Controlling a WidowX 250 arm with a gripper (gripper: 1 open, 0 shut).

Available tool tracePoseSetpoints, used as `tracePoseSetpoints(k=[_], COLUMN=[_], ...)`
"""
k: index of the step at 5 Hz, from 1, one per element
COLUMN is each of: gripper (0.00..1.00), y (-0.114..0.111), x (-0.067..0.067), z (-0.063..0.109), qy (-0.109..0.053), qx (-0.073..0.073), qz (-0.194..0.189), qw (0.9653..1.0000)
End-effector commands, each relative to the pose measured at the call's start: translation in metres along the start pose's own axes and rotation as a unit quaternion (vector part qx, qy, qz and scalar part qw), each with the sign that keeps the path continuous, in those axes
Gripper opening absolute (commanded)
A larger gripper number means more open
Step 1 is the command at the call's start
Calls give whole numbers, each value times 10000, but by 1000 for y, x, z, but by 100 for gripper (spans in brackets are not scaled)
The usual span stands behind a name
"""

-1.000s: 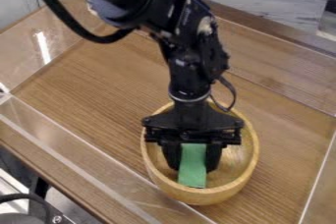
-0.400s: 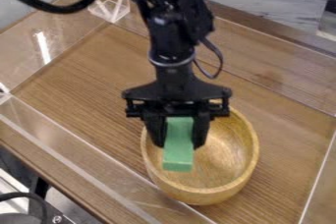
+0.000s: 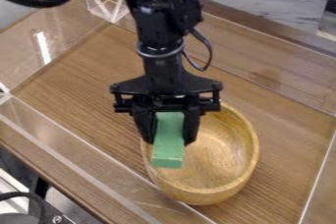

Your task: Remove the green block from inside the brown bowl and put it on the table

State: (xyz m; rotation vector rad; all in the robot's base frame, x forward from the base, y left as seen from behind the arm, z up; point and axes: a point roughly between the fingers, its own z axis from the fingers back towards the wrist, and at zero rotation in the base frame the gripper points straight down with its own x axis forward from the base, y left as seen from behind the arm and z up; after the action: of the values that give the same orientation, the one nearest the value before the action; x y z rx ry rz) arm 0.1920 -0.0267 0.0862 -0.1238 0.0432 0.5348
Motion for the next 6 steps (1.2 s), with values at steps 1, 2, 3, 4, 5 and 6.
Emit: tracePoseSetpoints(k=[1,2,3,4,5,6], gripper=[0,0,0,0,0,0], y=[0,5,-8,-21,-28,-33], x=[9,10,13,16,12,8], z=[11,10,18,31,46,55], qy=[-231,-246,-242,-258,-241,-214], qx=[-161,-188,-217,-302,-372,-365], qz=[118,228,149,-108,-650,-1133], qw=[9995,9993,9994,9992,9969,9927])
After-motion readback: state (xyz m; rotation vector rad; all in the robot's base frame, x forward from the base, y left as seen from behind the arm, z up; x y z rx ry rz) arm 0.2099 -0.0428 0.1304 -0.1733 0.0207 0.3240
